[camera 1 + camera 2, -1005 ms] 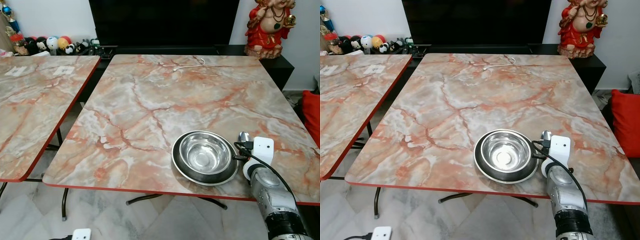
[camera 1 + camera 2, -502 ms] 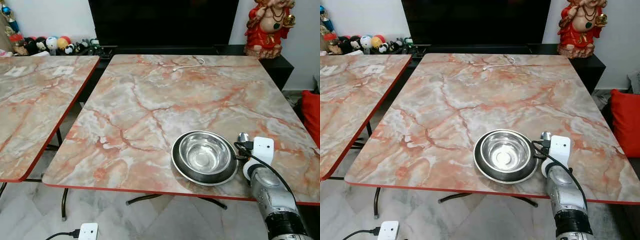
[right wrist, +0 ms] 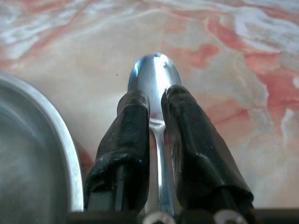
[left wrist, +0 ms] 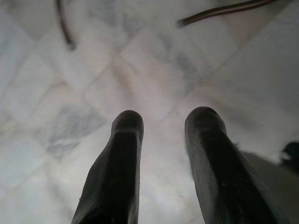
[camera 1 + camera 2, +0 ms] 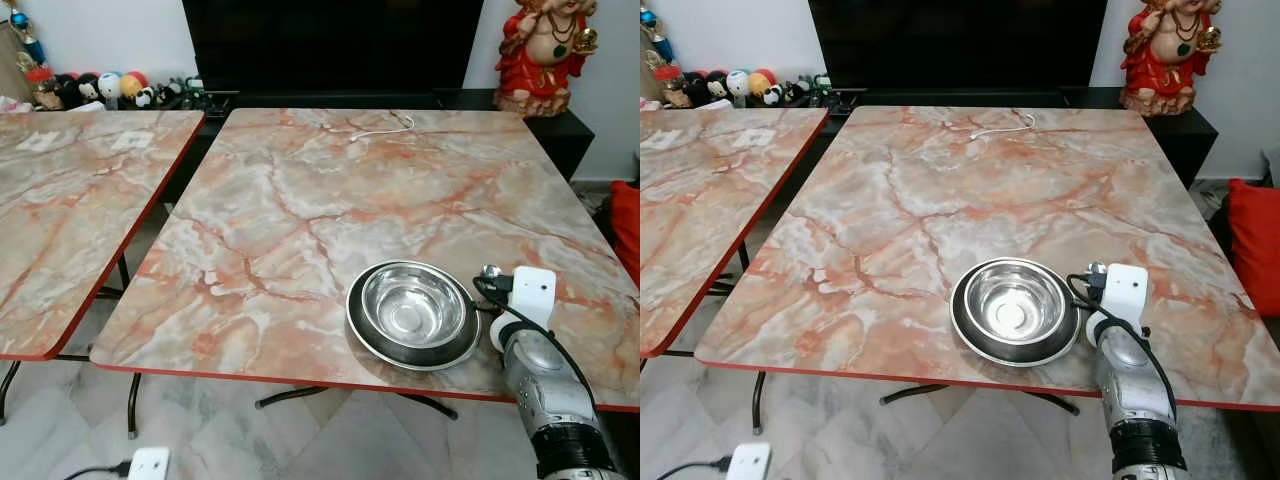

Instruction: Setting the table

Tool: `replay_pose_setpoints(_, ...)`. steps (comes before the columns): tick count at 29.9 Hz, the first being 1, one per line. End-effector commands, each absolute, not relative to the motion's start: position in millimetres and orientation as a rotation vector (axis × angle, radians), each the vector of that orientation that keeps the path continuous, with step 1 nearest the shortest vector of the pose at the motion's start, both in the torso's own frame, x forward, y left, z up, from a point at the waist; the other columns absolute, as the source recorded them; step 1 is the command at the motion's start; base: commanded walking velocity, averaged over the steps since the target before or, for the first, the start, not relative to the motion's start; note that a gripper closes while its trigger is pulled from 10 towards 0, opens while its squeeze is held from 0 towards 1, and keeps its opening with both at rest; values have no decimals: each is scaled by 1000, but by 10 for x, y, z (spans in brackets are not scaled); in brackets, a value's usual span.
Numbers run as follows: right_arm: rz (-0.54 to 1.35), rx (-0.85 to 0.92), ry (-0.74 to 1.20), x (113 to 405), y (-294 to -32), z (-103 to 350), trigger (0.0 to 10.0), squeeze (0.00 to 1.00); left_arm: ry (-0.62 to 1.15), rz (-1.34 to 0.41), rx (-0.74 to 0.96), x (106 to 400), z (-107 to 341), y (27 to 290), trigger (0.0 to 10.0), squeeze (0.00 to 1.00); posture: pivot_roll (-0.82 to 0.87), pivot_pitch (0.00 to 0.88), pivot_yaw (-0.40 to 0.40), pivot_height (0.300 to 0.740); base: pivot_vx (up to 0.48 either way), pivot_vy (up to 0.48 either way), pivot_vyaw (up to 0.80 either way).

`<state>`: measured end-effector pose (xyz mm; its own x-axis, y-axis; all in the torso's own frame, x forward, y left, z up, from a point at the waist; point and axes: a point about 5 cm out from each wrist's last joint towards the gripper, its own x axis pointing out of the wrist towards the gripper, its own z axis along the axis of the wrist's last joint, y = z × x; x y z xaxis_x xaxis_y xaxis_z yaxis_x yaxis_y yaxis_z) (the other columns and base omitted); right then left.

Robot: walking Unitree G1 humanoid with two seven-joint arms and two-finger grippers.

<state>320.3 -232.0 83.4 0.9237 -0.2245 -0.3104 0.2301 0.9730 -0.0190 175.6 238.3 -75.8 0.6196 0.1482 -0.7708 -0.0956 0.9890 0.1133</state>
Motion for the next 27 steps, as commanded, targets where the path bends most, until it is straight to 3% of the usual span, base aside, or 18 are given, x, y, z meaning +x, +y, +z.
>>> replay_pose_setpoints(1,-238,28,304,3205,-2322,858,10000,0,921,140,70,1745,-786,2325,10000,0,-84,0,31,740,0,0,0)
replay_pose_setpoints(8,-268,10,152,3234,-2348,1040,10000,0,914,129,68,1842,-770,2219,10000,0,-86,0,33,740,0,0,0)
replay_pose_setpoints(9,-271,20,39,3250,-2350,1191,10000,0,904,125,70,1909,-742,2203,10000,0,-89,0,32,740,0,0,0)
replay_pose_setpoints(18,-269,9,-159,3223,-2313,1448,10000,0,879,160,58,1954,-672,2385,10000,0,-90,0,25,740,0,0,0)
replay_pose_setpoints(27,-220,40,-199,3199,-2102,1435,10000,0,901,175,49,1754,-734,2490,10000,0,-80,0,19,740,0,441,0)
